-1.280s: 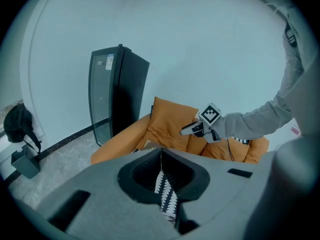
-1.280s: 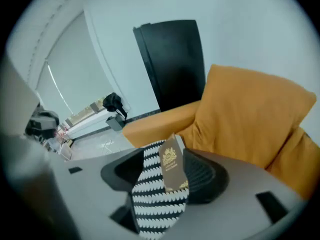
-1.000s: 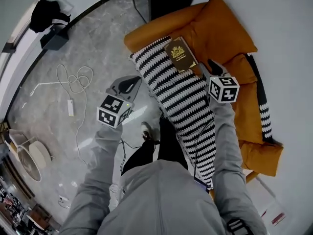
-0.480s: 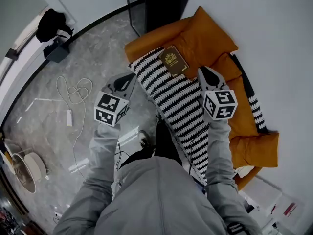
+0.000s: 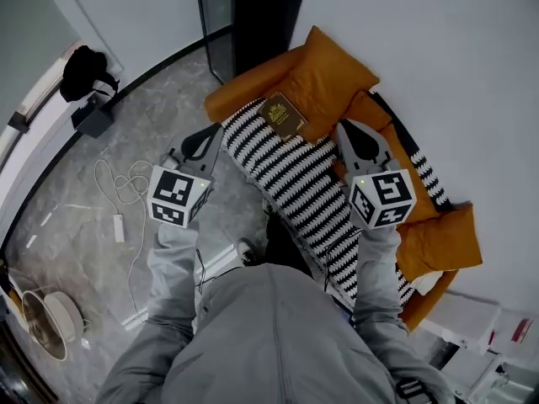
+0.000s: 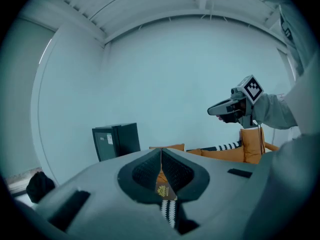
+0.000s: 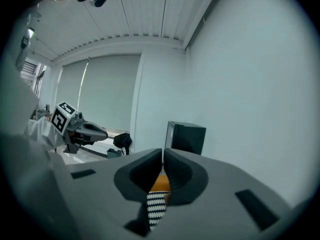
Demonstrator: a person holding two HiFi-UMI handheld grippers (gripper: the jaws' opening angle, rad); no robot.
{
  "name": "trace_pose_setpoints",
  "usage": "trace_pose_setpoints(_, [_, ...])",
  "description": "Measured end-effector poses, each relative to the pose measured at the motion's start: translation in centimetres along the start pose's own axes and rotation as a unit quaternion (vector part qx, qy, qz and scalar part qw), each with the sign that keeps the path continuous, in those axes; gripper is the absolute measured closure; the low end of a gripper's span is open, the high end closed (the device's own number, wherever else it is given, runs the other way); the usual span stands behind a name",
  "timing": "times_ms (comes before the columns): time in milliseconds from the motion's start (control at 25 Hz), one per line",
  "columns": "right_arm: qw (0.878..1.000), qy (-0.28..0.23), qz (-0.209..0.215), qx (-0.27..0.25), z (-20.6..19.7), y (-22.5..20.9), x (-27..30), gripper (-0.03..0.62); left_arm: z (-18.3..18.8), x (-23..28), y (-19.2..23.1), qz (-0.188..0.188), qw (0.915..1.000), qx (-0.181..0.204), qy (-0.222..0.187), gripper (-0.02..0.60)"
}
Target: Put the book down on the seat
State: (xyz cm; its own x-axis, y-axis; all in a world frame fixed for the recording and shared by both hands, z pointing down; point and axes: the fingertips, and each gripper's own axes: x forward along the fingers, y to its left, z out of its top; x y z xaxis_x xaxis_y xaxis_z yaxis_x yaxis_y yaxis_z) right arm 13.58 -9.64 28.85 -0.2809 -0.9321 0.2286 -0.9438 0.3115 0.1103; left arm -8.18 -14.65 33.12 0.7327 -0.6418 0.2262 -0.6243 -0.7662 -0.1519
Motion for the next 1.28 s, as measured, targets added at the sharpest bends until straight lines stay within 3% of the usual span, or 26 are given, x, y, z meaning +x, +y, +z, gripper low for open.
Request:
trace_pose_setpoints(360, [0.998,-0.057,0.005,-0.022,6.8,1.9,-5.0,0.560,7.1,-3.2,-1.8,-0.004,0.9969,0.061,-0.050,0.555])
trace_pose_setpoints(560, [0.997,-0.066,0.009,-0.039,8.1,3.0,-6.3,0.560,9.8,-4.5,-3.1,-0.007,0.9931,0.091,-0.072,0.555])
trace_pose_setpoints(1280, [0.997,-0.057,0.007,-0.047,7.3,3.7,-7.8,0.562,9.3,-5.3,-4.6,-0.017,0.9933,0.092,-0.068,0.555])
